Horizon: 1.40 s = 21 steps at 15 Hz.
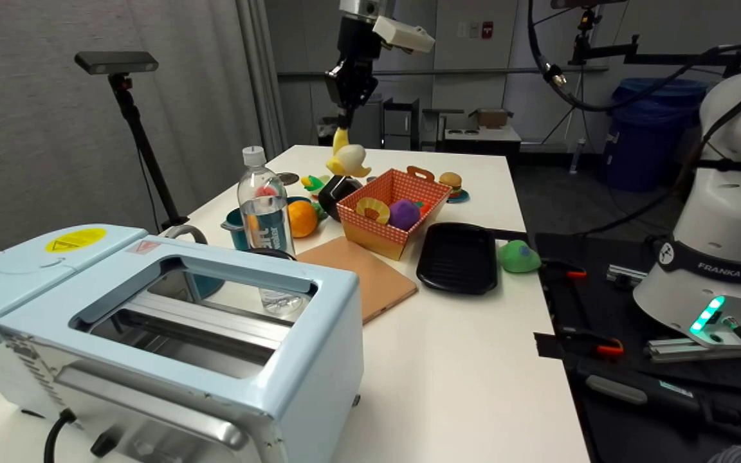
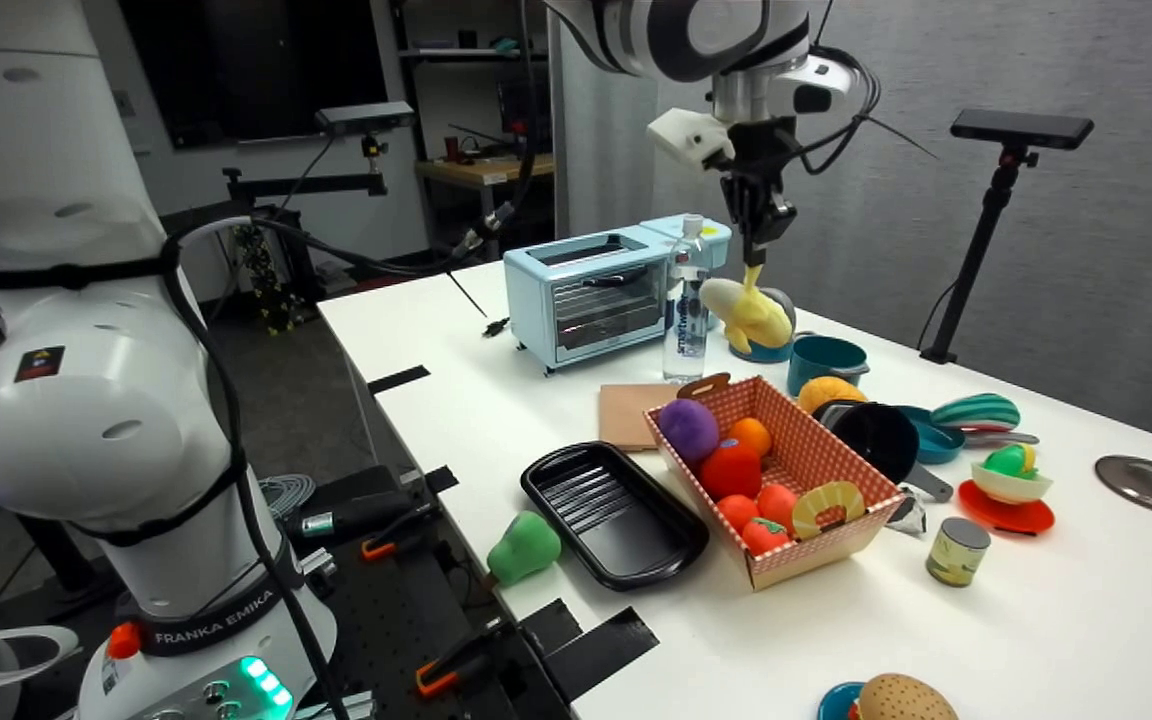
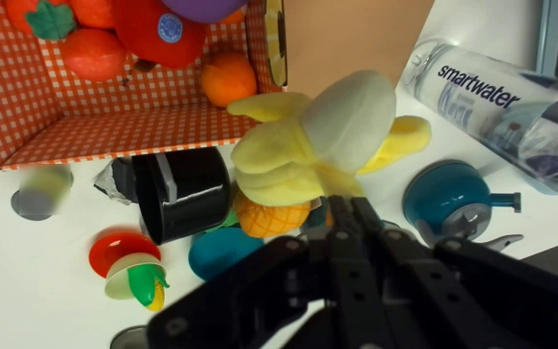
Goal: Put the pineapple plush toy on the counter then put the banana plush toy in the box
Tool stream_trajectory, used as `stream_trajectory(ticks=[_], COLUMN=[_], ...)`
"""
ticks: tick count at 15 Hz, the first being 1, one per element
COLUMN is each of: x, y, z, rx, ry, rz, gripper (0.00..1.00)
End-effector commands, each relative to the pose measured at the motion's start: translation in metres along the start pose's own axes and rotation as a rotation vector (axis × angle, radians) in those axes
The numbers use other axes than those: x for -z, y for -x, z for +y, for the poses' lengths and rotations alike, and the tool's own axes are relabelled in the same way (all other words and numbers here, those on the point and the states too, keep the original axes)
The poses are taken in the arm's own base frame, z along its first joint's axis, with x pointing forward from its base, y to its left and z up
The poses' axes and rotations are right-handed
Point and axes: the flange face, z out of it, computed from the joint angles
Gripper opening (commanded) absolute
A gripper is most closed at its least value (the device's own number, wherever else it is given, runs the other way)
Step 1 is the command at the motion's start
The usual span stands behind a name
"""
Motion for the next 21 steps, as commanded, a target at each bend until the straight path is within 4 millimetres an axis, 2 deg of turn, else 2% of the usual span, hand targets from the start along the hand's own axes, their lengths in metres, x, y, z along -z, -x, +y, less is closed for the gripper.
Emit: stream_trajectory(ticks=[1,4,7,13,17,20,21], x=[0.038,0.045,0.035,0.013,0.014,0.019,0.020], y=[0.043,0.057,0.060,0.054,0.050,0.048,0.048], z=[-0.004,0.000,0.015,0.068,0.102,0.116,0.118], rx=[0.032,0.019,-0.024,-0.128,-0.183,-0.210,-0.217], ry=[-0.027,-0.041,-0.061,-0.072,-0.066,-0.060,-0.058], rz=[0.001,-0.009,-0.030,-0.058,-0.060,-0.055,-0.059], gripper=[0.02,0.02,0.02,0.02,0.02,0.02,0.13])
